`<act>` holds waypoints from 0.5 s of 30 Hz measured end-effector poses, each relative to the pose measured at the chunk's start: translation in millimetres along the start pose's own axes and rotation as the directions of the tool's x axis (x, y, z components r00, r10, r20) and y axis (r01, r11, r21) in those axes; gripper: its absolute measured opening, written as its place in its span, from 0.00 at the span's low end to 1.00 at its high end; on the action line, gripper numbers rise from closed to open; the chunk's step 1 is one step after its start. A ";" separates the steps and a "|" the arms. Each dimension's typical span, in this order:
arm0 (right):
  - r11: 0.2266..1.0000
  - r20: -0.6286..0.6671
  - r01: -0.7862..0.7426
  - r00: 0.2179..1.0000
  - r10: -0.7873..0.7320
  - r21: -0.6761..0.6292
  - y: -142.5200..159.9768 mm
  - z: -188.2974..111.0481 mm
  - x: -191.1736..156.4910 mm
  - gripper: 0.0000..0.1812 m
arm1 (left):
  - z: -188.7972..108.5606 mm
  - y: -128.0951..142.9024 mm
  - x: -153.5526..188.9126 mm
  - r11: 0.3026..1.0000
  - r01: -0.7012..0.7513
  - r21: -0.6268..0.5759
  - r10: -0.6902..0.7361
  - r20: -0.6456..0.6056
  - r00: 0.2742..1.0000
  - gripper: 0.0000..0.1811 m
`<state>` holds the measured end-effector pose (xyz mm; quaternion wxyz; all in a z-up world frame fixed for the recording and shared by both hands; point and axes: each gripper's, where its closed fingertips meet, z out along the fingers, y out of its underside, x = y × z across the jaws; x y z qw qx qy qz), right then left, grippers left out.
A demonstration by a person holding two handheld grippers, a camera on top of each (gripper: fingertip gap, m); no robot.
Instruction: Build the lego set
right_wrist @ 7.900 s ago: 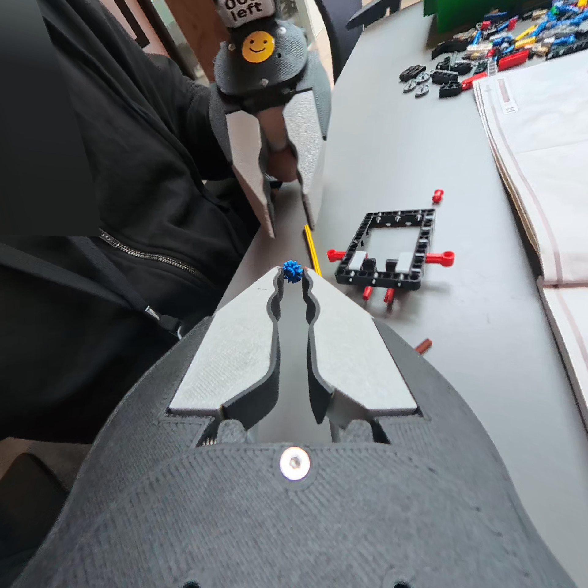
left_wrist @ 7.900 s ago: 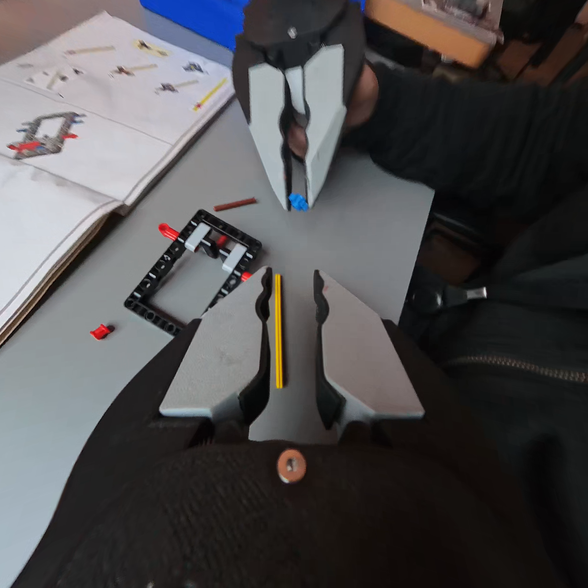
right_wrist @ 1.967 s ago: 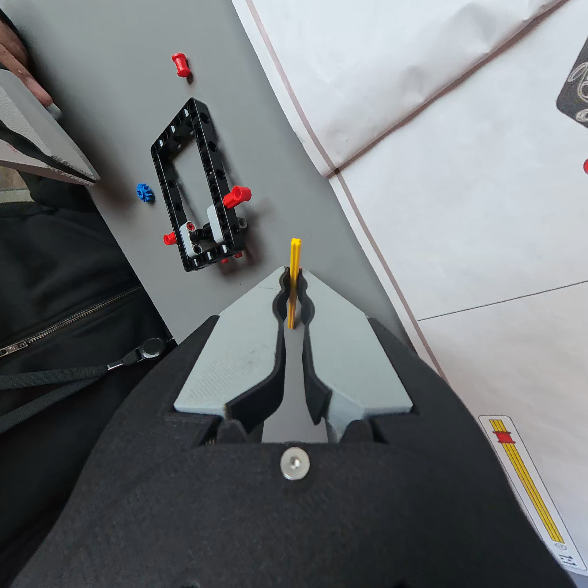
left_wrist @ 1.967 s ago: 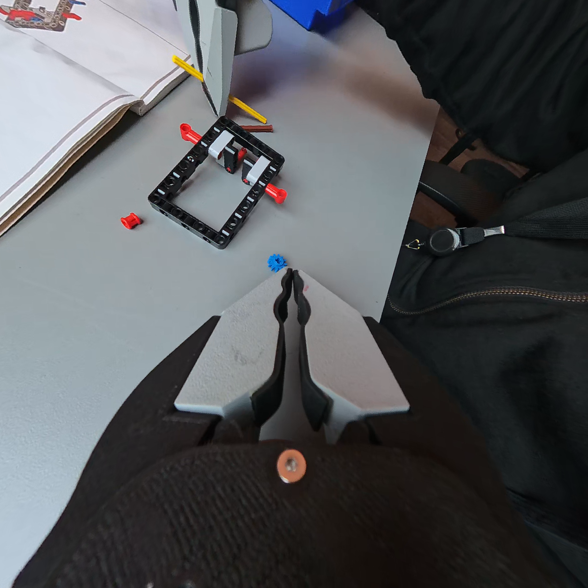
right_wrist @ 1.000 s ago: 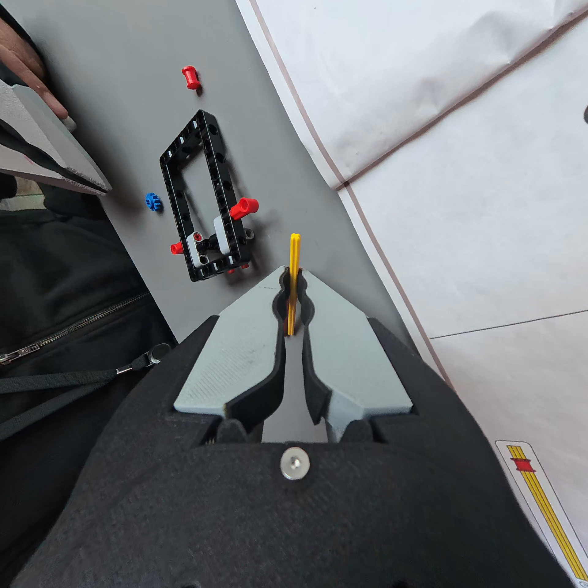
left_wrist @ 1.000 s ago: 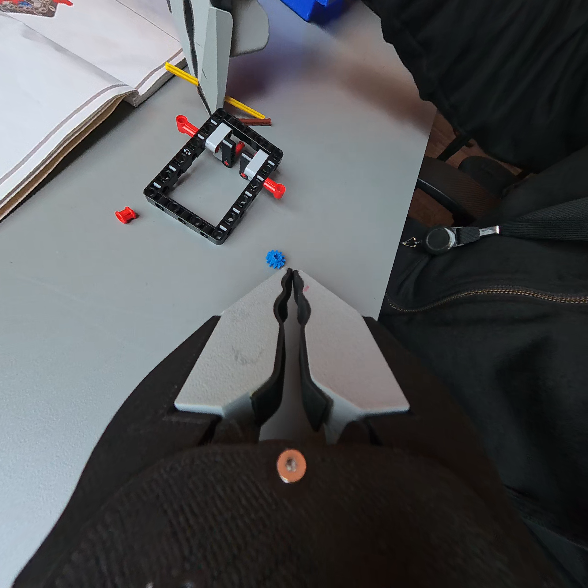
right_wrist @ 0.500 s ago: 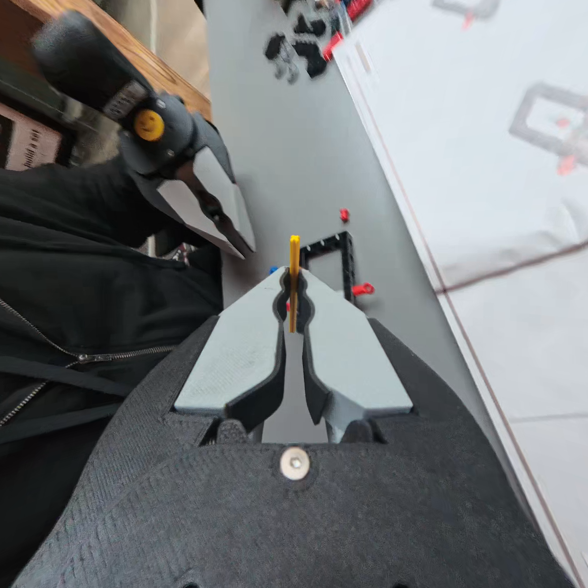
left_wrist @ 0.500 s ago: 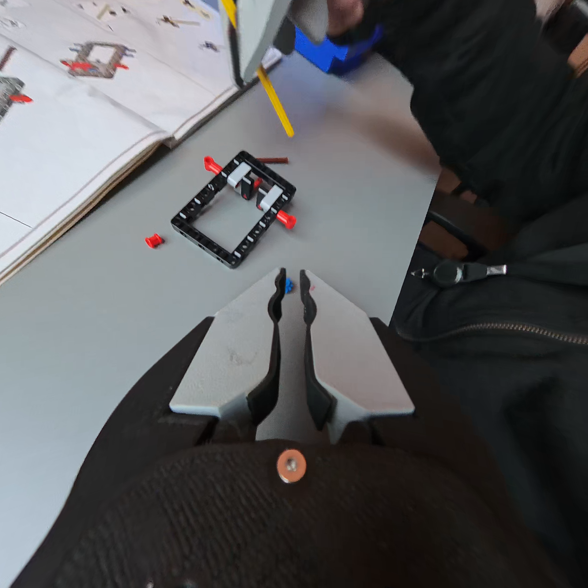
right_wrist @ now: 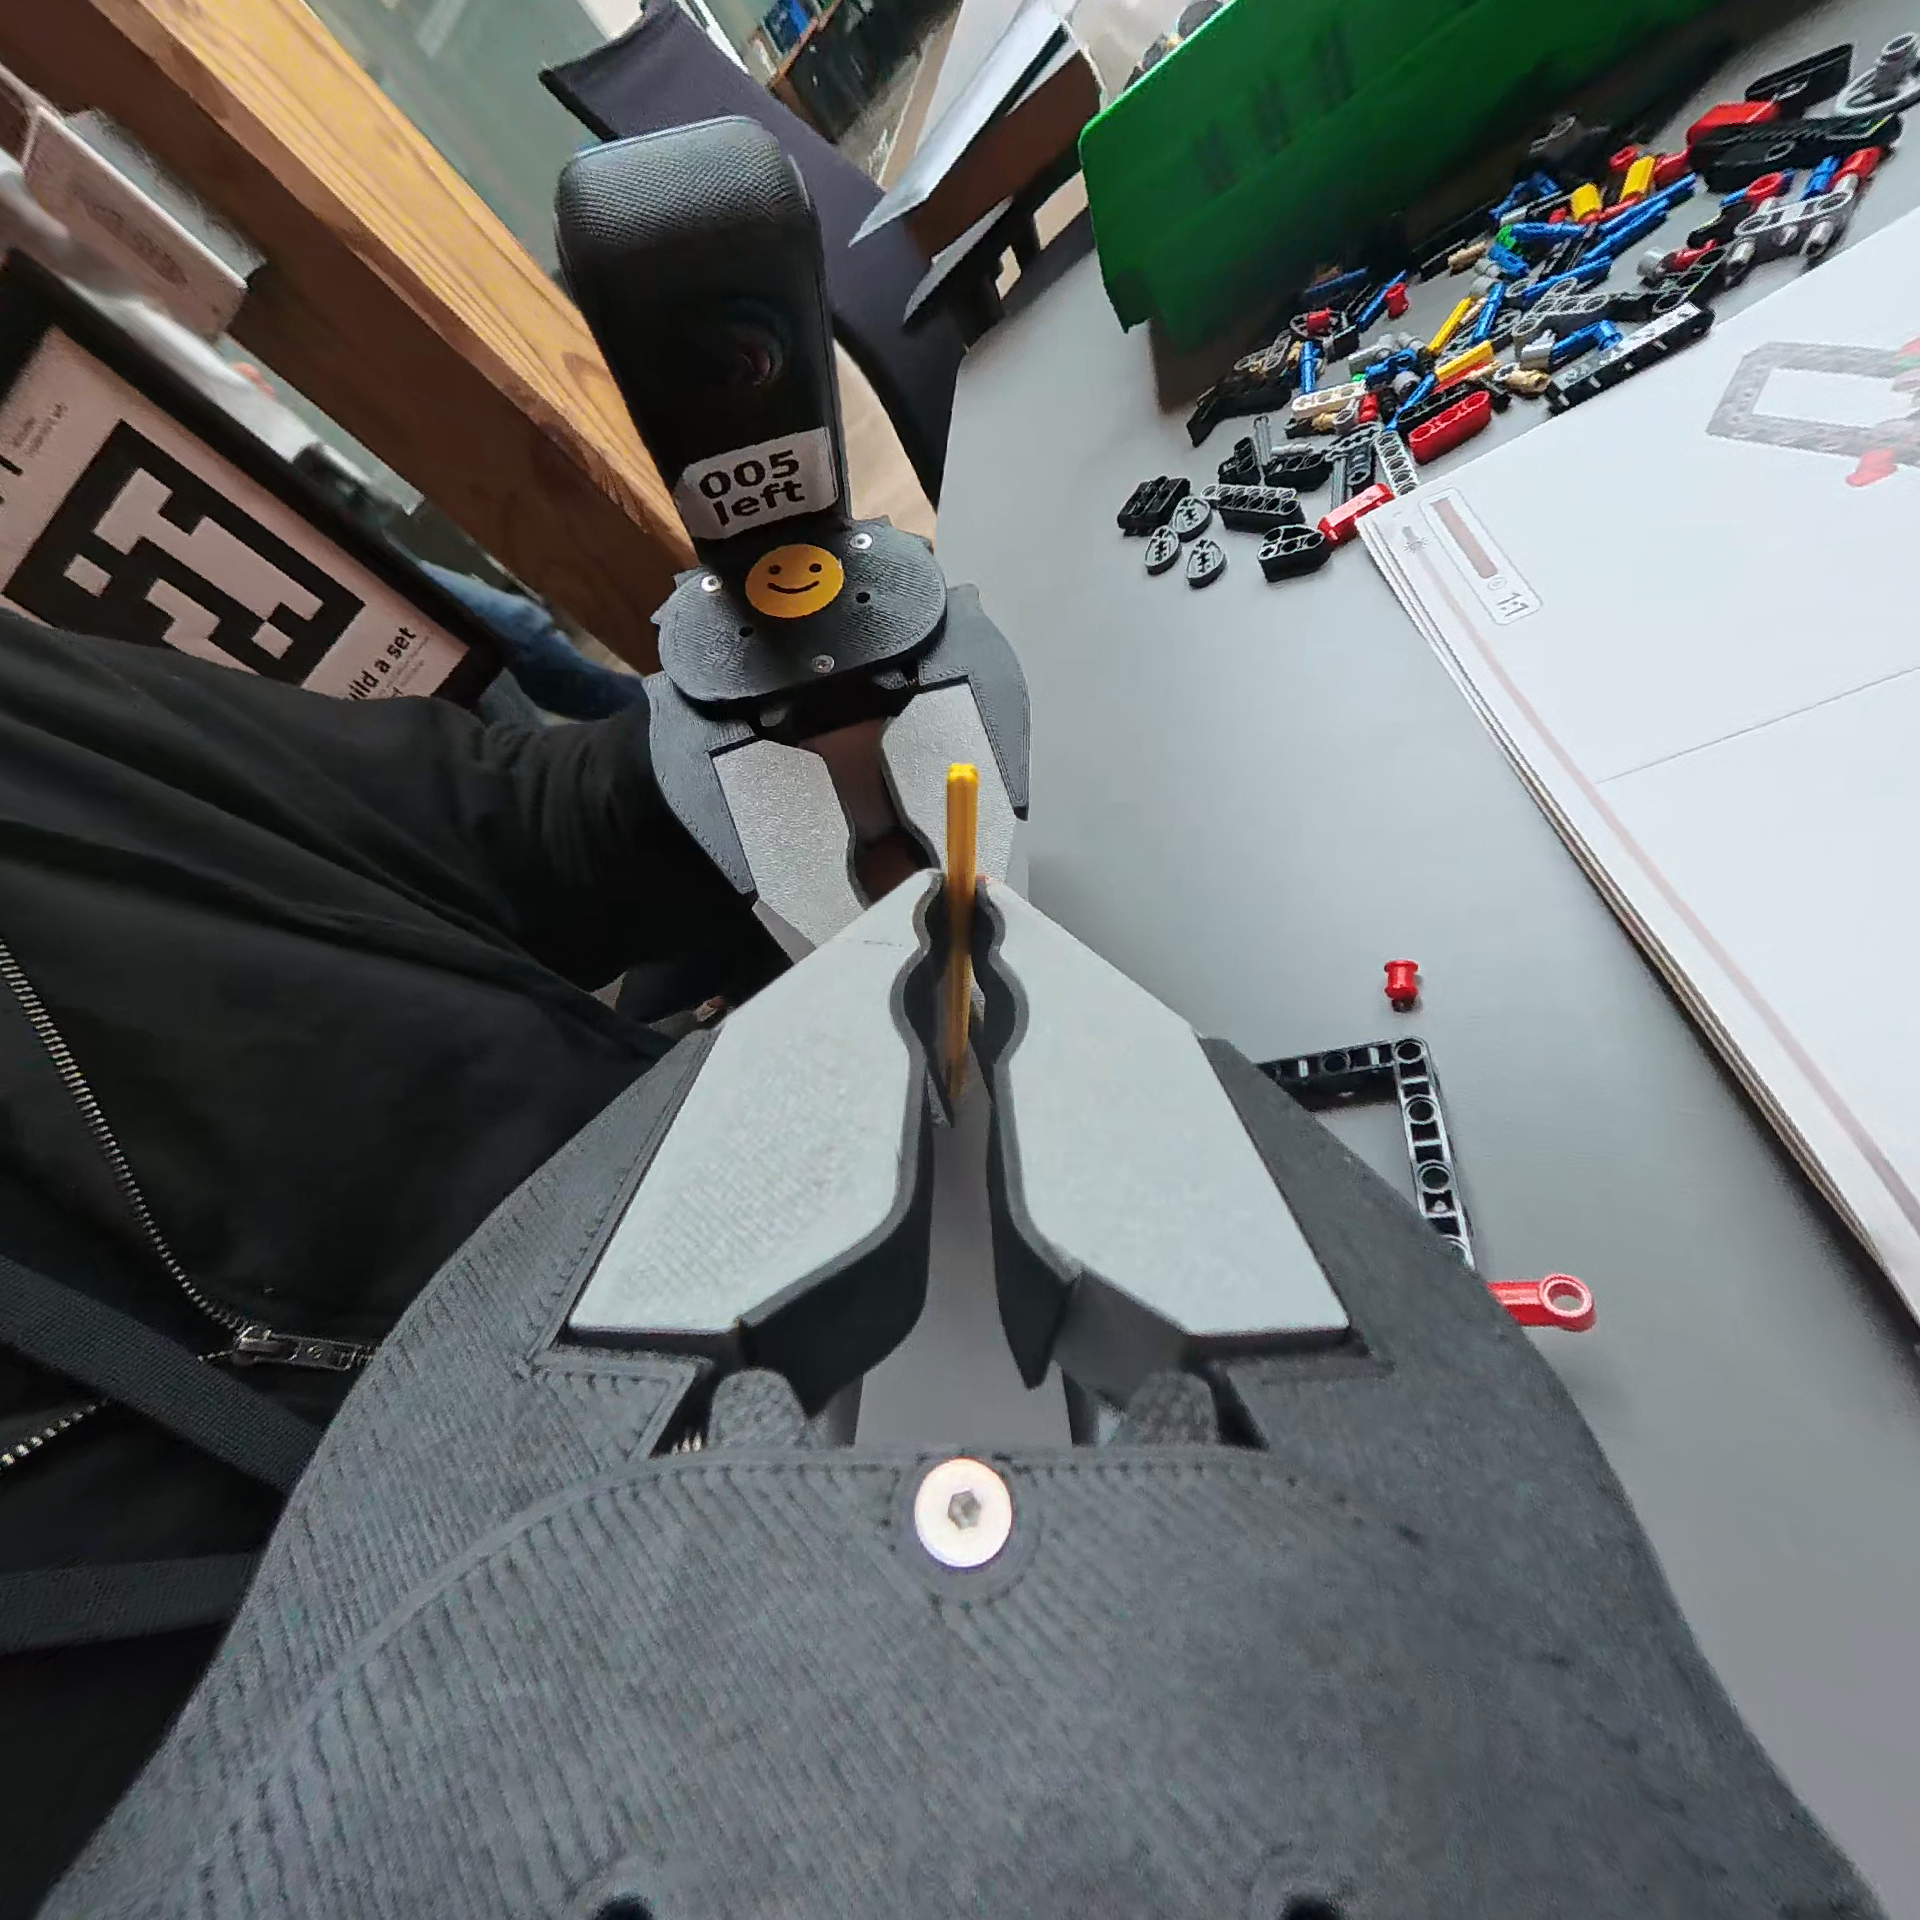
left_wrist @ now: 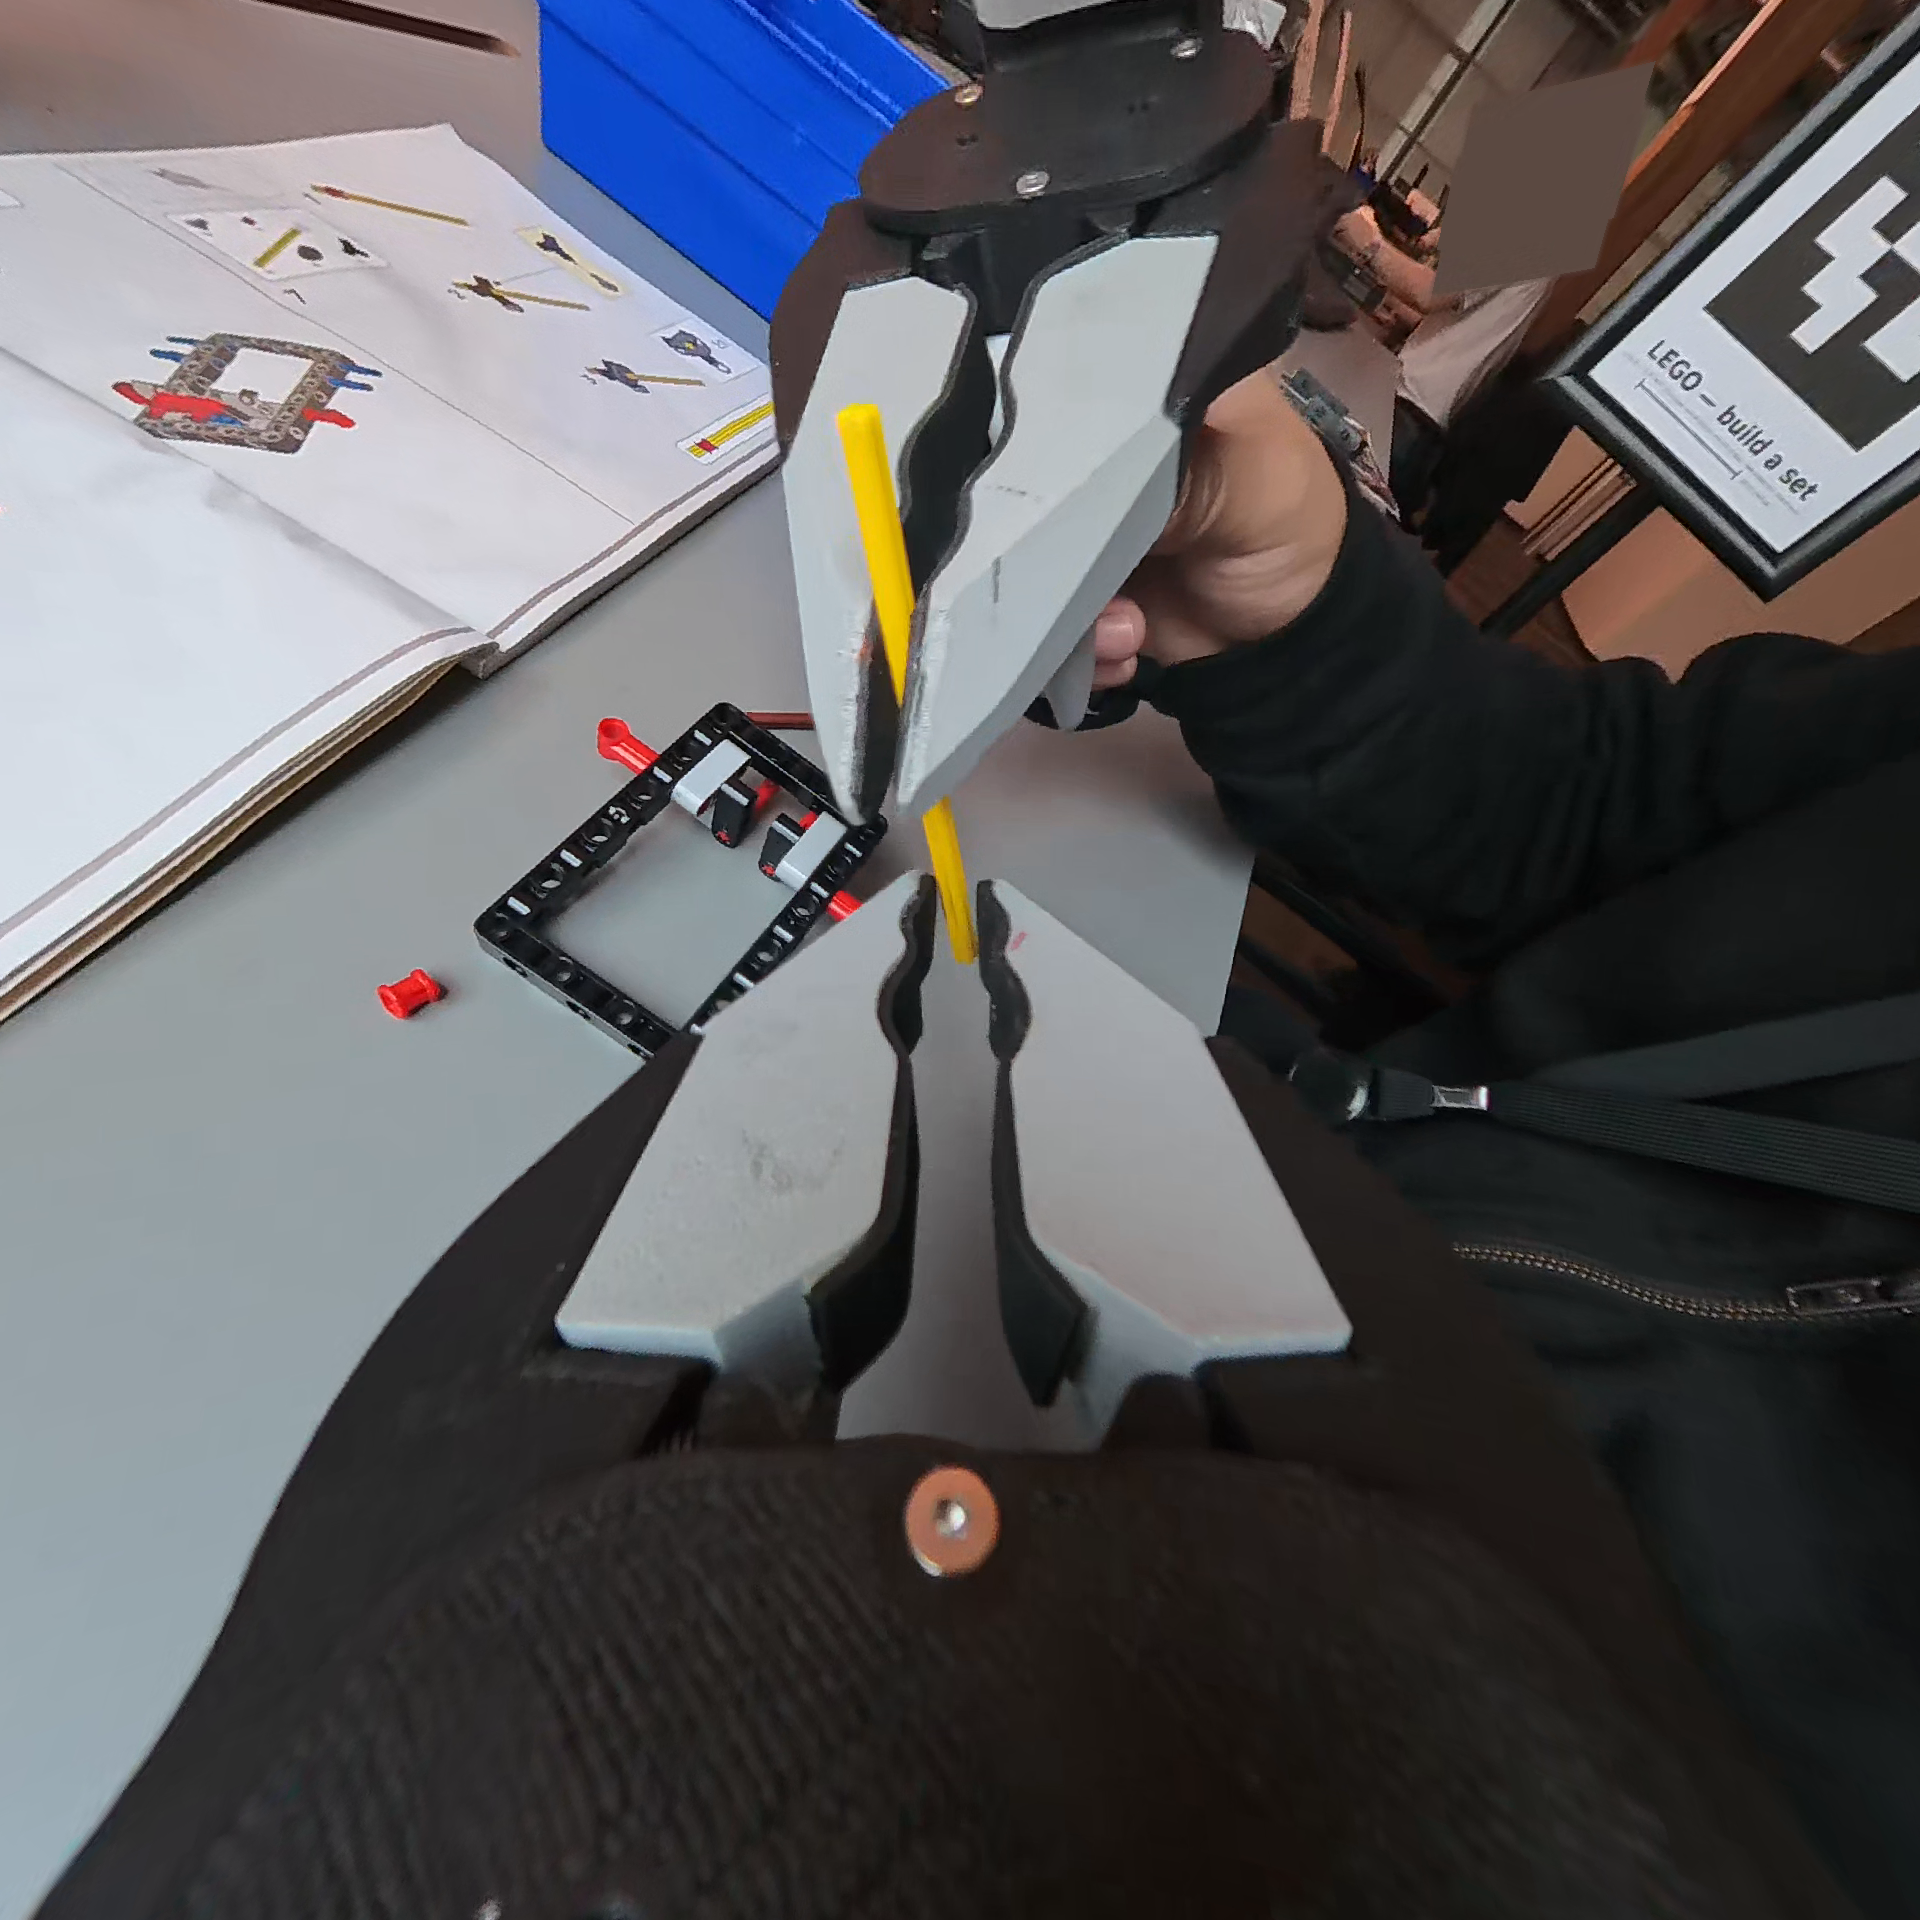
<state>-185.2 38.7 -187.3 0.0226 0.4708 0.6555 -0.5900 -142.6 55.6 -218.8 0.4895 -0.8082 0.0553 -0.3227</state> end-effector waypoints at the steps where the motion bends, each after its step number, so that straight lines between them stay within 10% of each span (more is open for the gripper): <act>1: 1.000 0.006 -0.006 1.000 0.006 -0.007 1.5 -0.1 0.1 0.00 | -0.2 0.8 0.4 1.000 -0.003 0.002 0.003 -0.004 1.000 0.02; 15: 0.980 -0.106 0.171 0.978 -0.181 -0.099 15.9 -6.2 2.8 0.05 | -0.8 7.6 1.7 0.999 0.048 0.002 -0.048 -0.071 0.996 0.02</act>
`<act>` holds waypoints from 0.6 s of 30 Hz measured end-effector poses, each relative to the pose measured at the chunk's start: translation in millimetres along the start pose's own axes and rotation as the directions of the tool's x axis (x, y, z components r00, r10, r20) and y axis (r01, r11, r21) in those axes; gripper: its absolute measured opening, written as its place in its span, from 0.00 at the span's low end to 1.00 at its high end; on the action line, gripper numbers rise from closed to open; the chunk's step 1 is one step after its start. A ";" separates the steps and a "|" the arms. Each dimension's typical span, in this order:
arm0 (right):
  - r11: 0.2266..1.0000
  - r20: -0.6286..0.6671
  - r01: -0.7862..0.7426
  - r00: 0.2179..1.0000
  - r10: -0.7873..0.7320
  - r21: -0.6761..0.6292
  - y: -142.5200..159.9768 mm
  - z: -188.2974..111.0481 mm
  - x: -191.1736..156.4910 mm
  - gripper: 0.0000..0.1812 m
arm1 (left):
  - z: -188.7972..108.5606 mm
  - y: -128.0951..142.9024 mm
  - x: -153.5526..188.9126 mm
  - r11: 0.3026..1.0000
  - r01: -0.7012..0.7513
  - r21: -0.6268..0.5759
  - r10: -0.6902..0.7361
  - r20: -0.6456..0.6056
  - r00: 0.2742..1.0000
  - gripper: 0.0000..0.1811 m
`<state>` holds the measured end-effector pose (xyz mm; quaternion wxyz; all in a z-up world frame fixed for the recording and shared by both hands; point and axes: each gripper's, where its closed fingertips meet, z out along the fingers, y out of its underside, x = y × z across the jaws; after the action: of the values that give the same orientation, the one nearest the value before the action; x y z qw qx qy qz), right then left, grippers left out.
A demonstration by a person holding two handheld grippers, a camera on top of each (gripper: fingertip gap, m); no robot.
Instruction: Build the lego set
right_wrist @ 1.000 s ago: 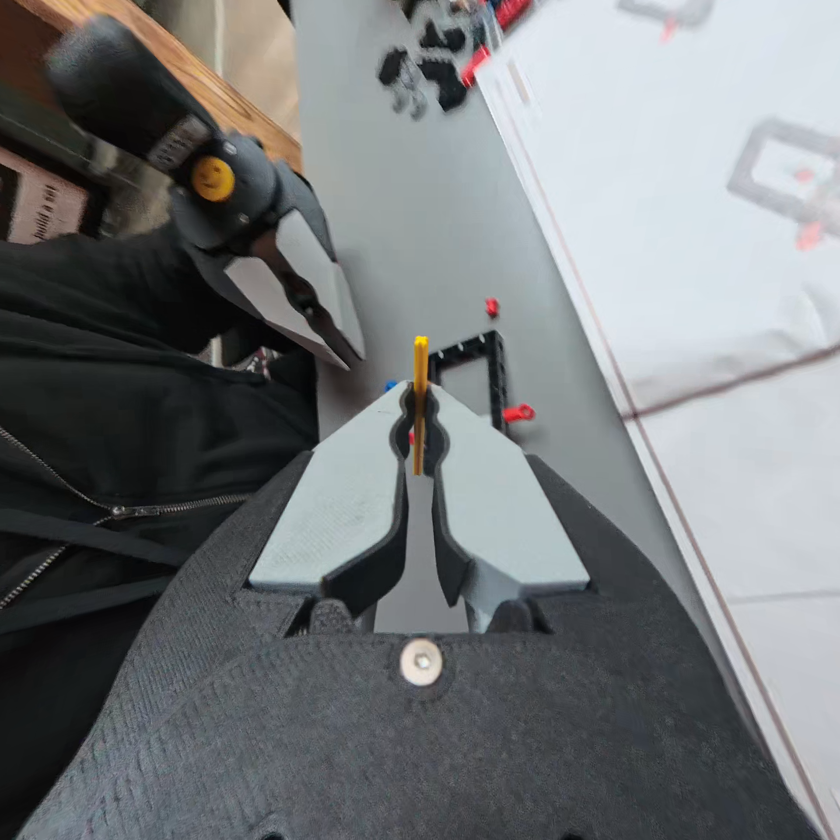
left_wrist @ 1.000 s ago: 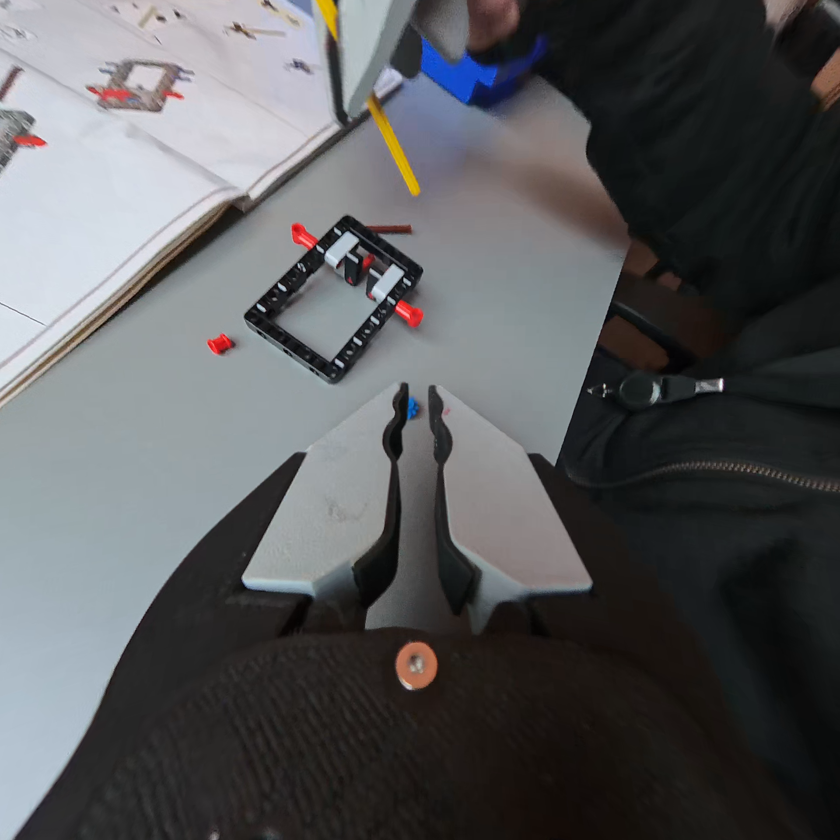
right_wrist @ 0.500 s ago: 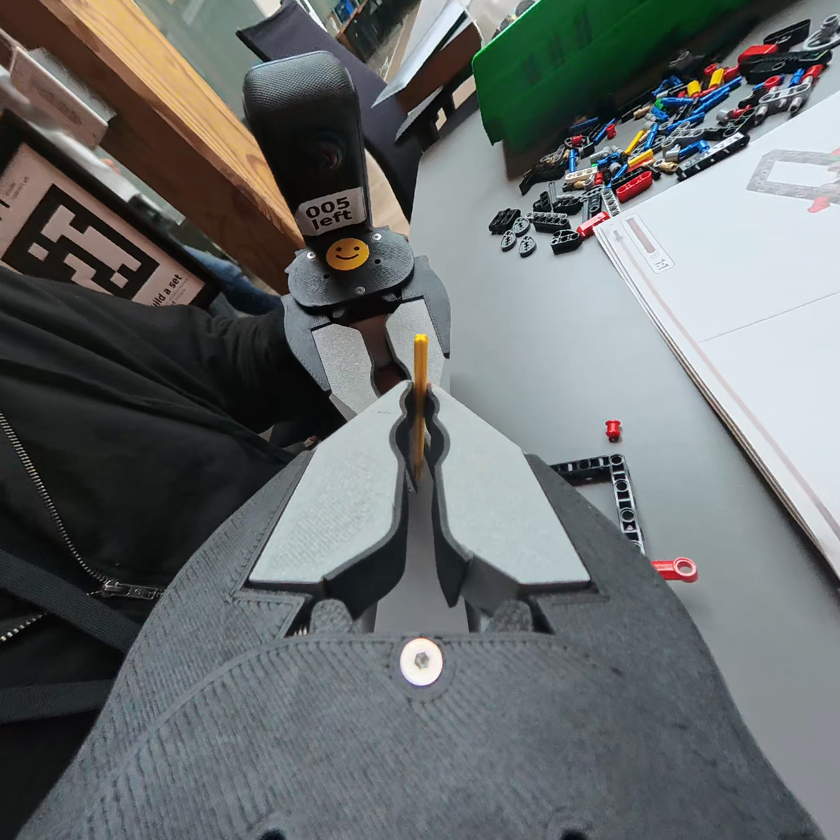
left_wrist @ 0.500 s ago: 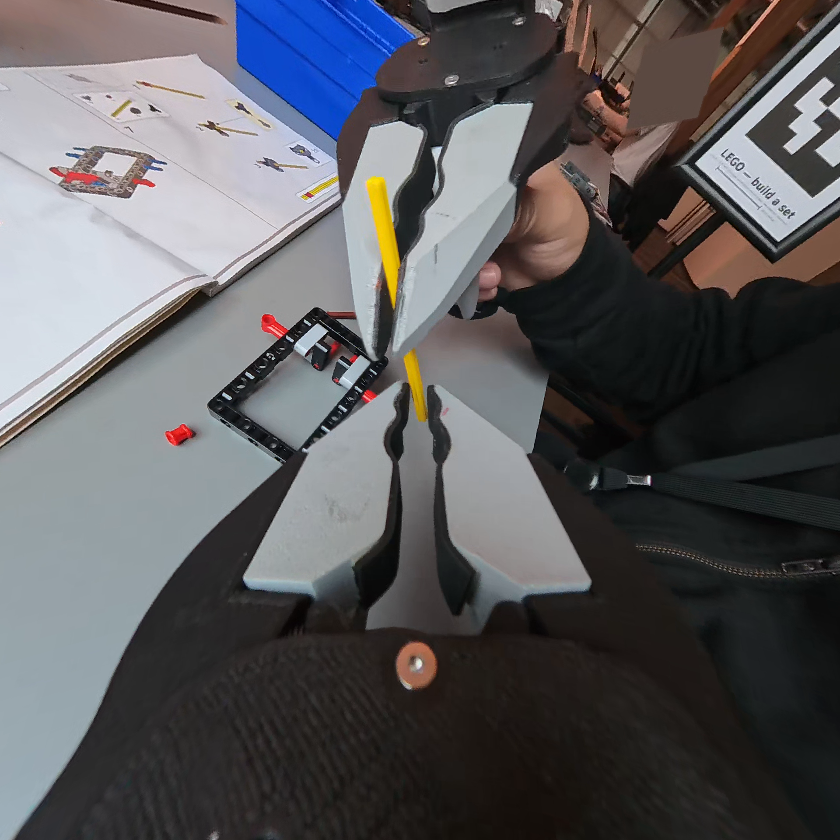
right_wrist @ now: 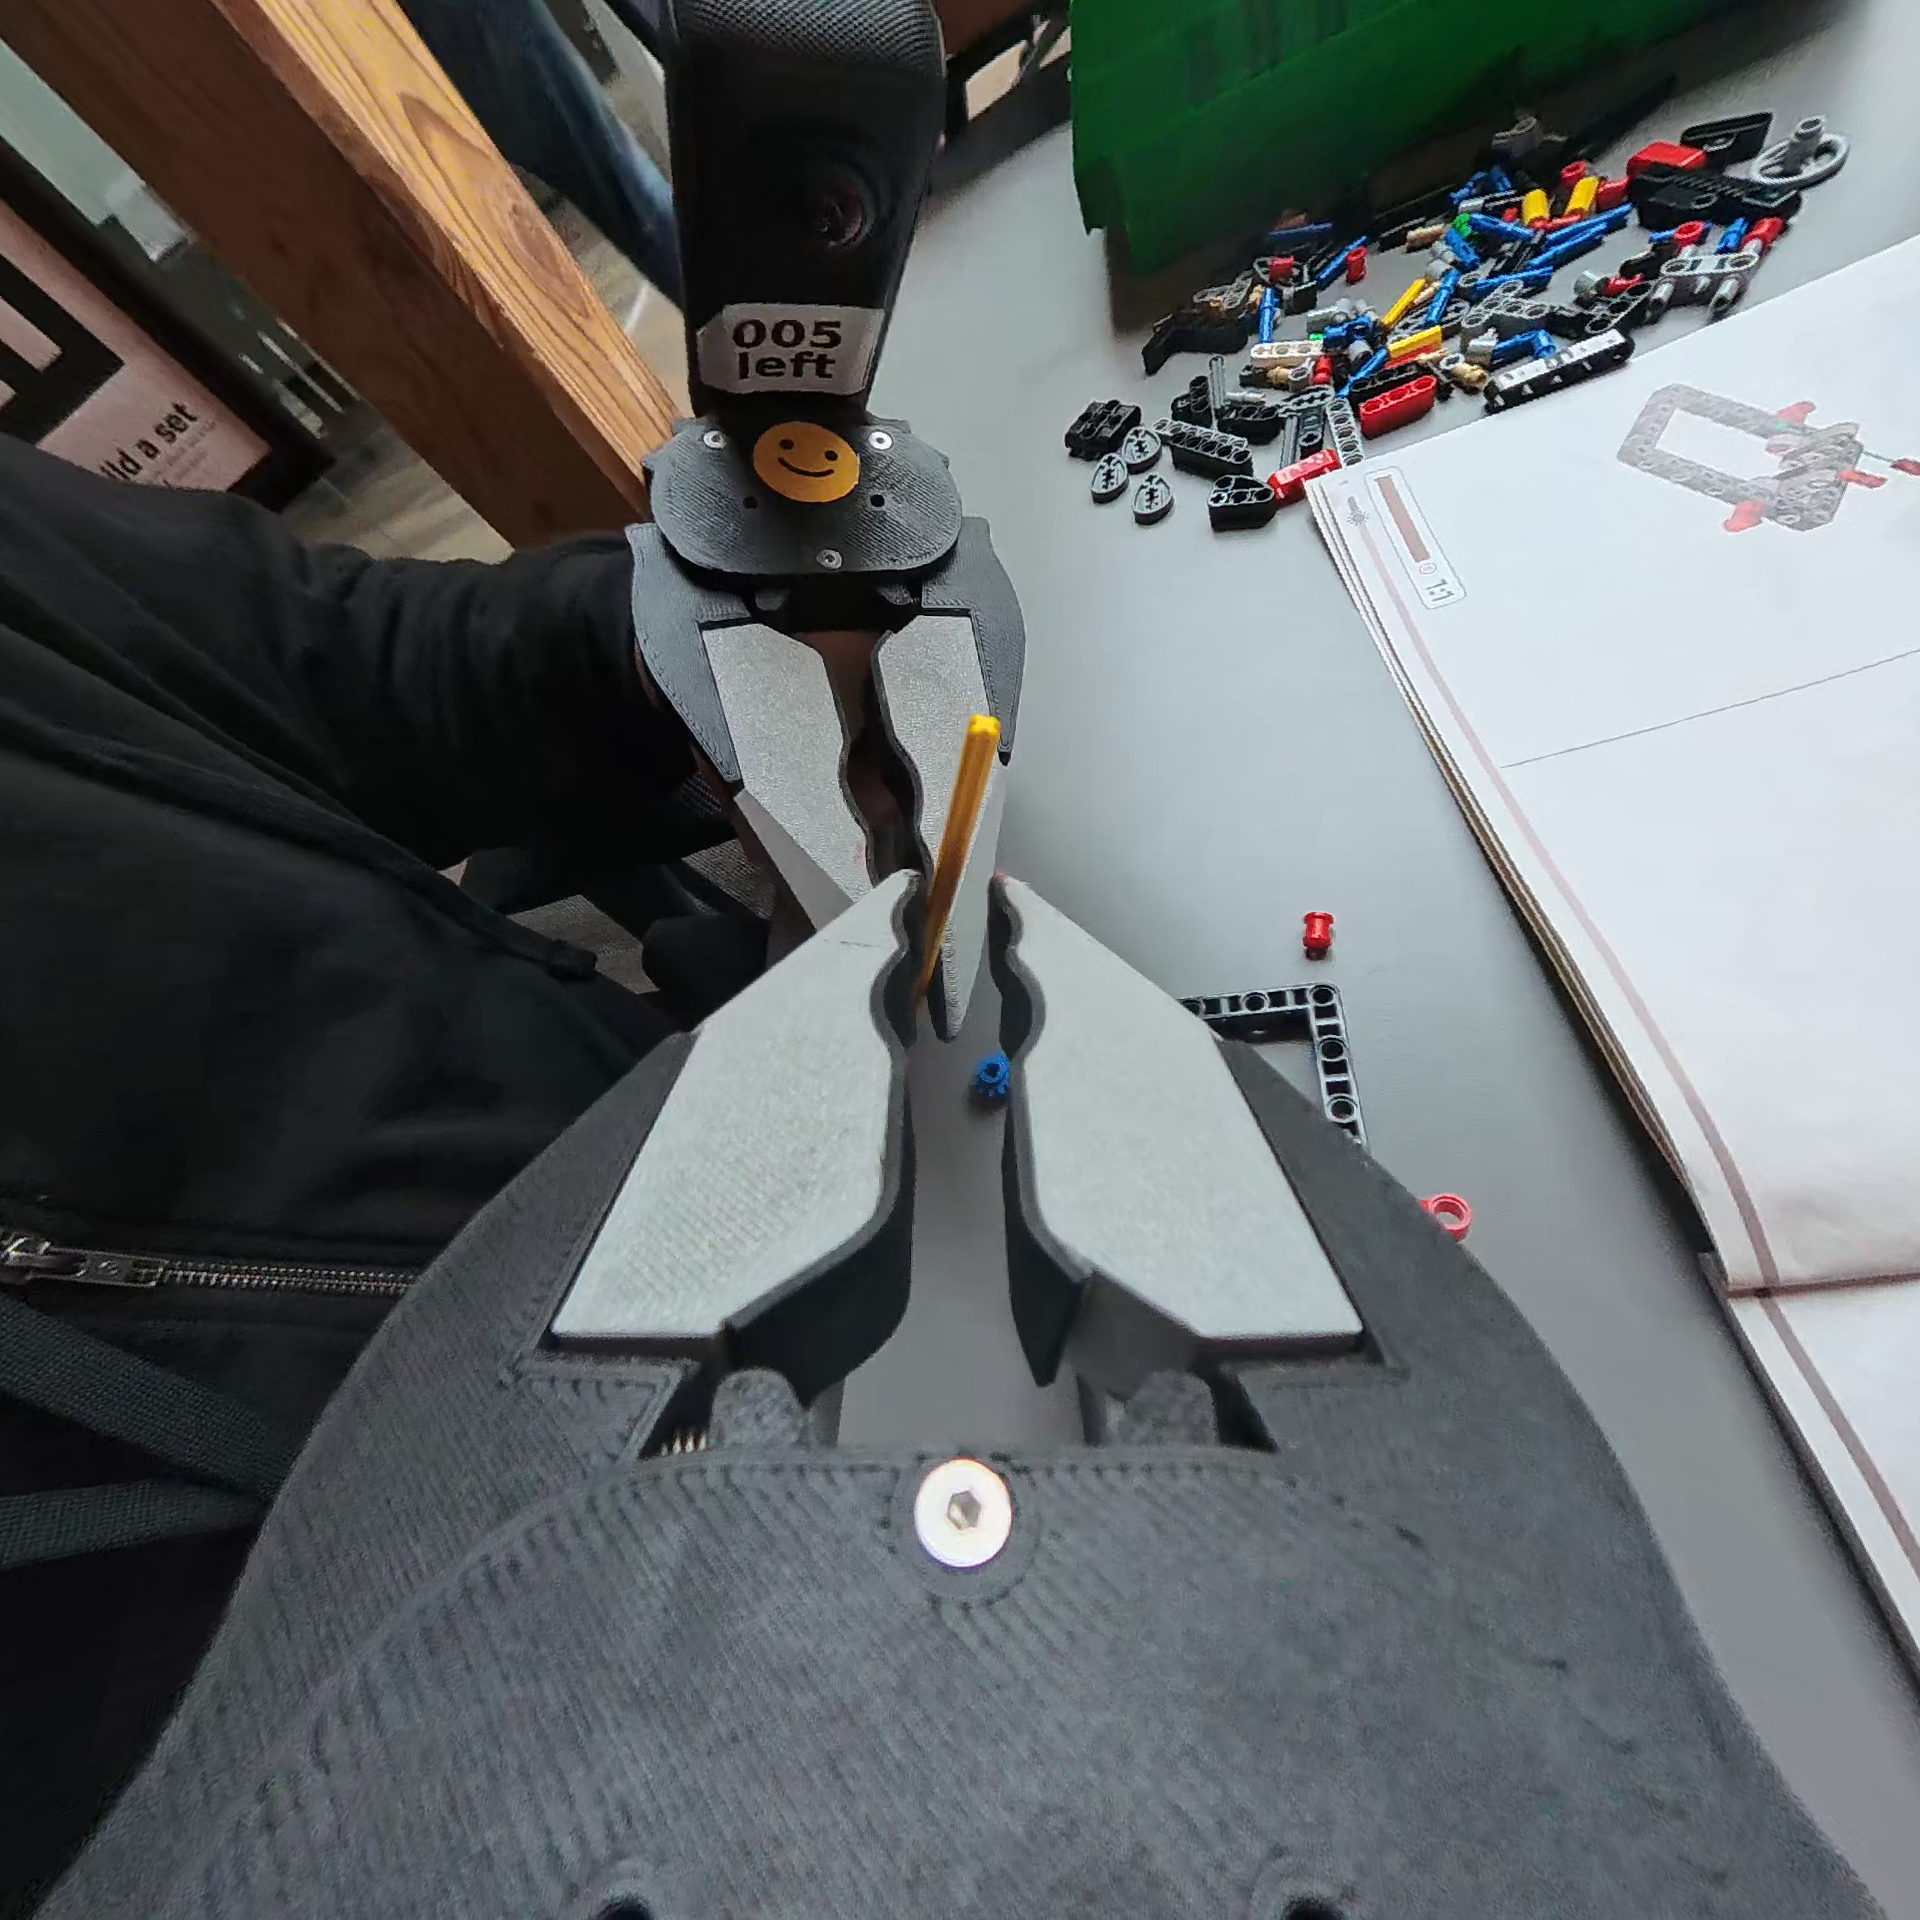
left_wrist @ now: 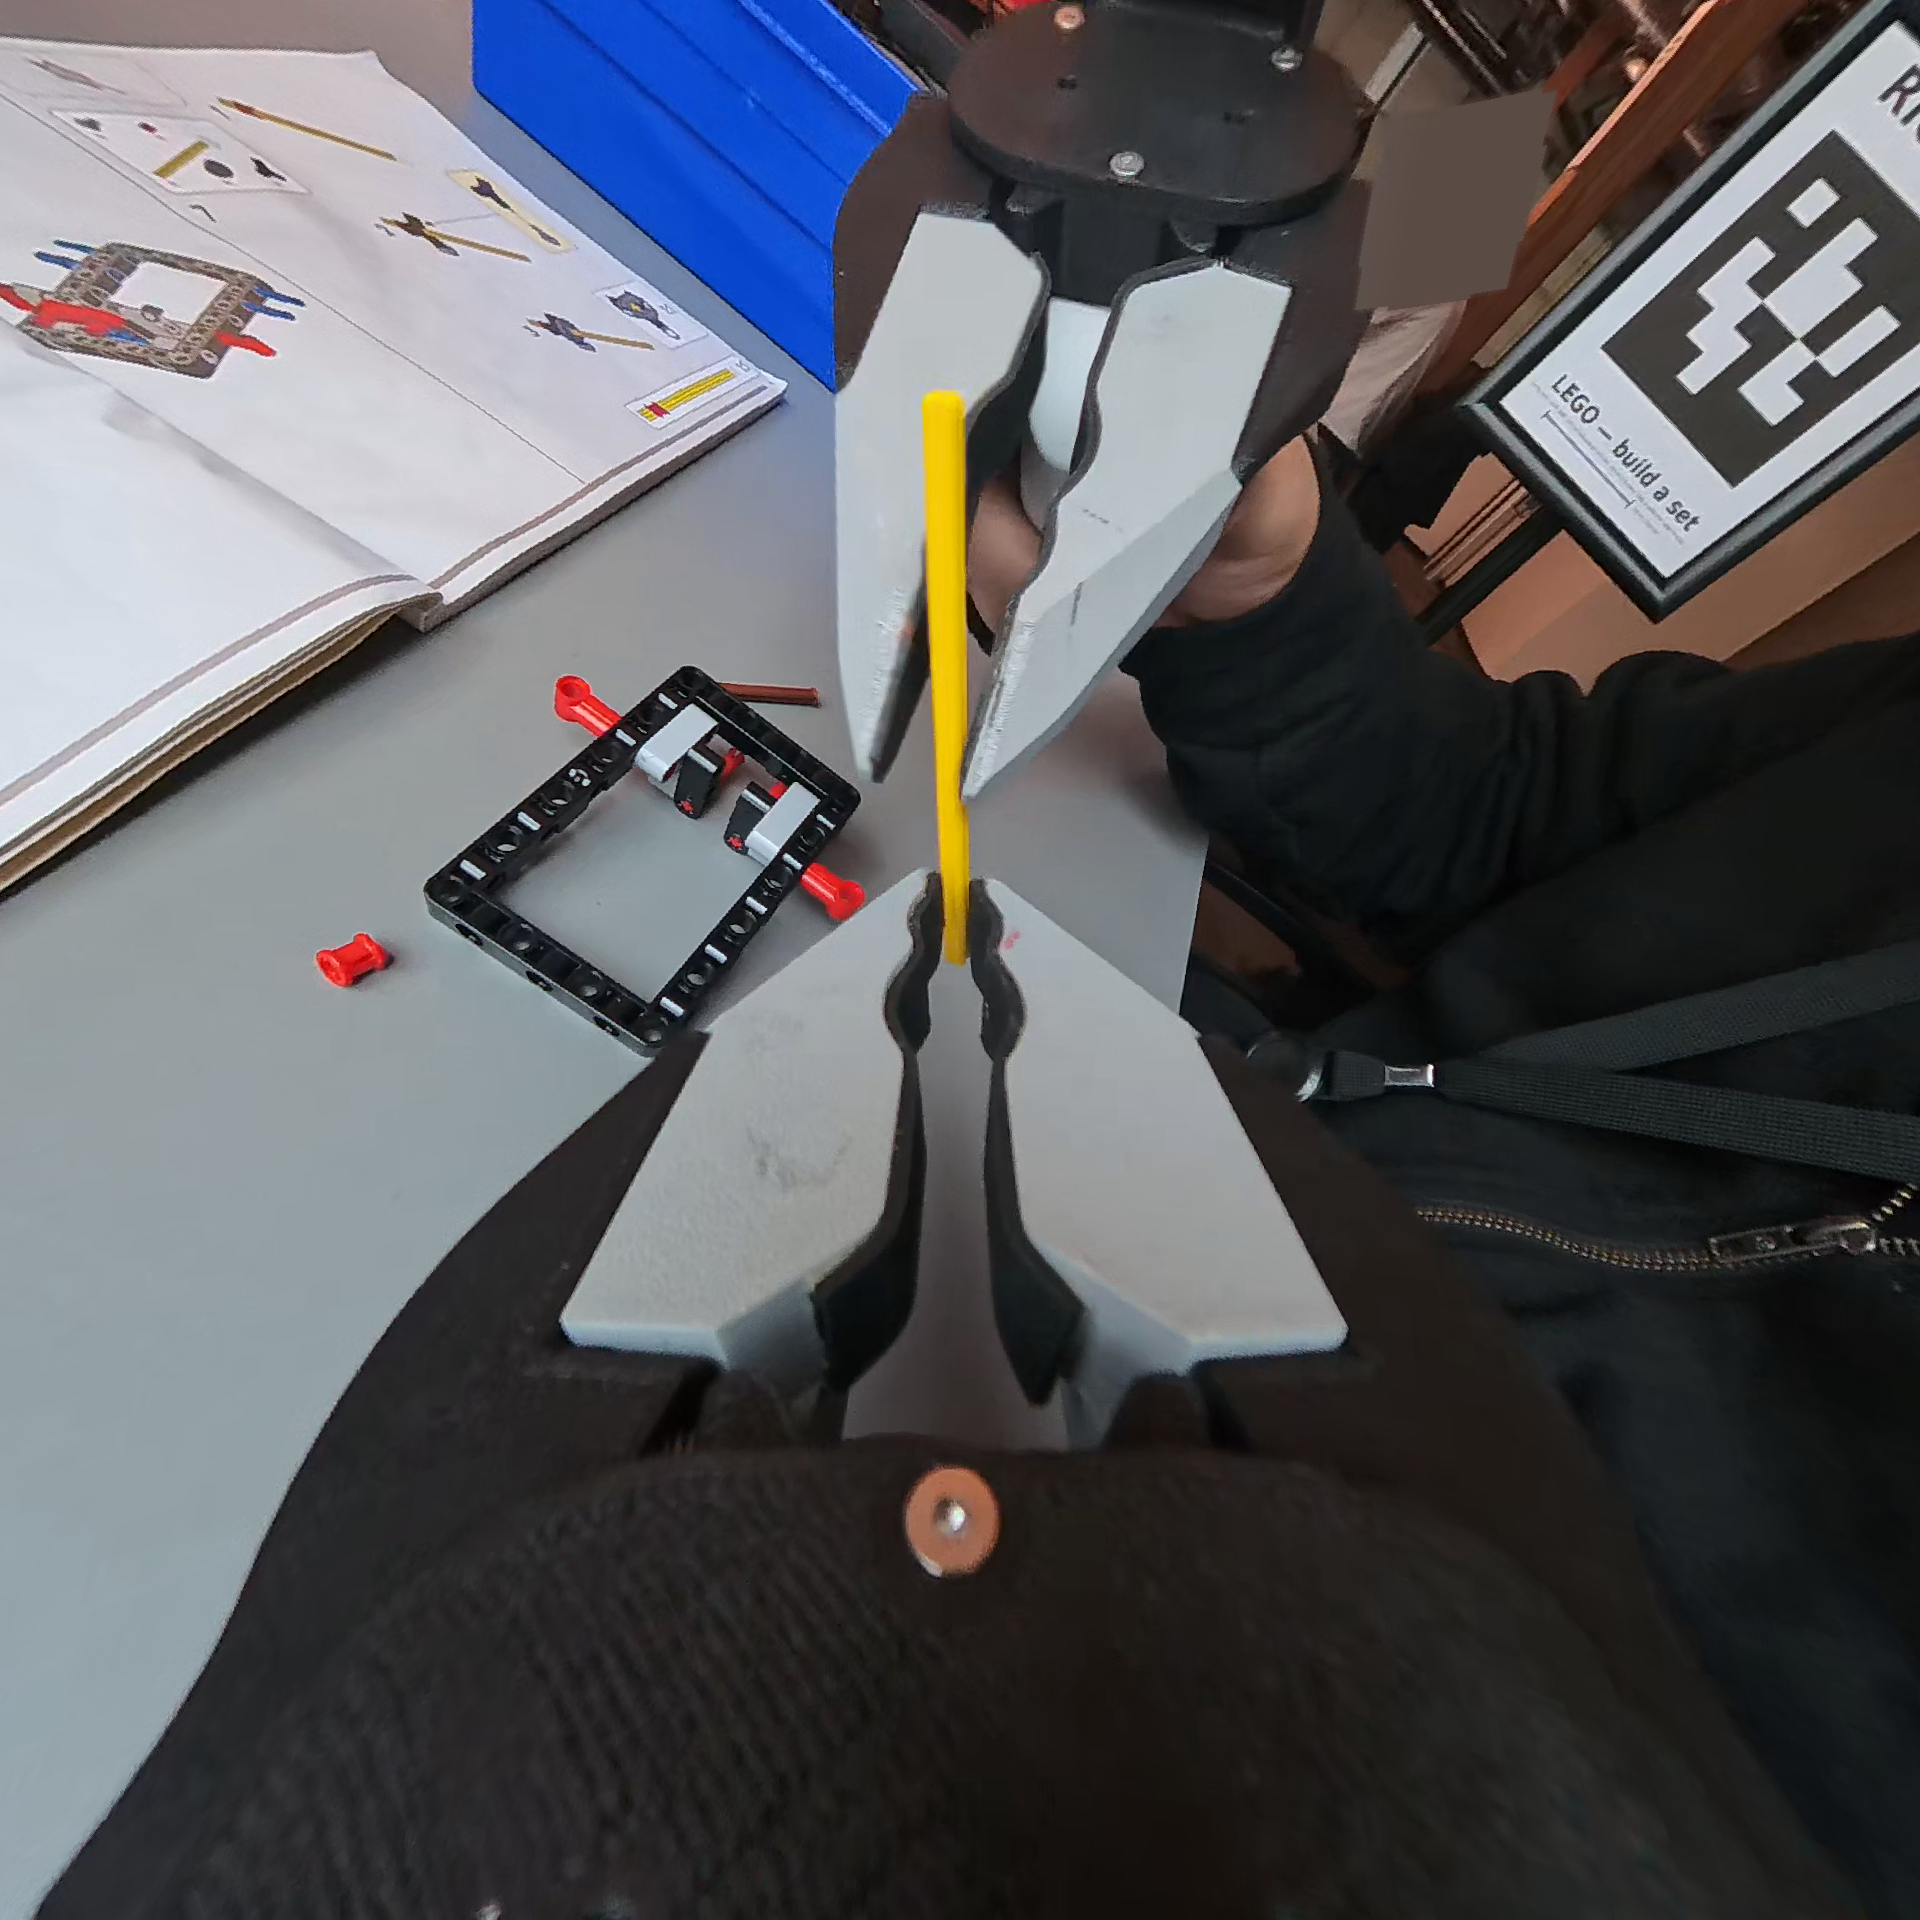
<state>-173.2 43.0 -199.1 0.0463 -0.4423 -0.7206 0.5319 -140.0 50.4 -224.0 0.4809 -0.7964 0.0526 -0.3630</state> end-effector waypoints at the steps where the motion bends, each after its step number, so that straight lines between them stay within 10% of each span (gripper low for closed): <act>1: 1.000 0.013 0.011 1.000 -0.011 -0.005 0.4 0.1 -2.6 0.03 | 0.1 0.4 1.0 1.000 -0.001 -0.002 0.001 -0.006 1.000 0.02; 8: 0.996 -0.009 0.087 0.996 -0.087 -0.001 2.6 3.1 -5.6 0.01 | -7.0 11.1 -1.8 0.996 0.059 -0.067 -0.061 -0.022 0.998 0.08; 18: 0.988 -0.038 0.146 0.988 -0.148 -0.050 32.8 23.7 0.9 0.01 | -27.0 67.5 -35.5 0.902 -0.174 -0.395 0.289 0.253 0.923 0.04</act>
<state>-167.2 27.9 -236.1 0.0901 -0.3998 -0.7625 0.5006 -164.9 10.3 -289.7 0.3668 -0.9059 0.1396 -0.1590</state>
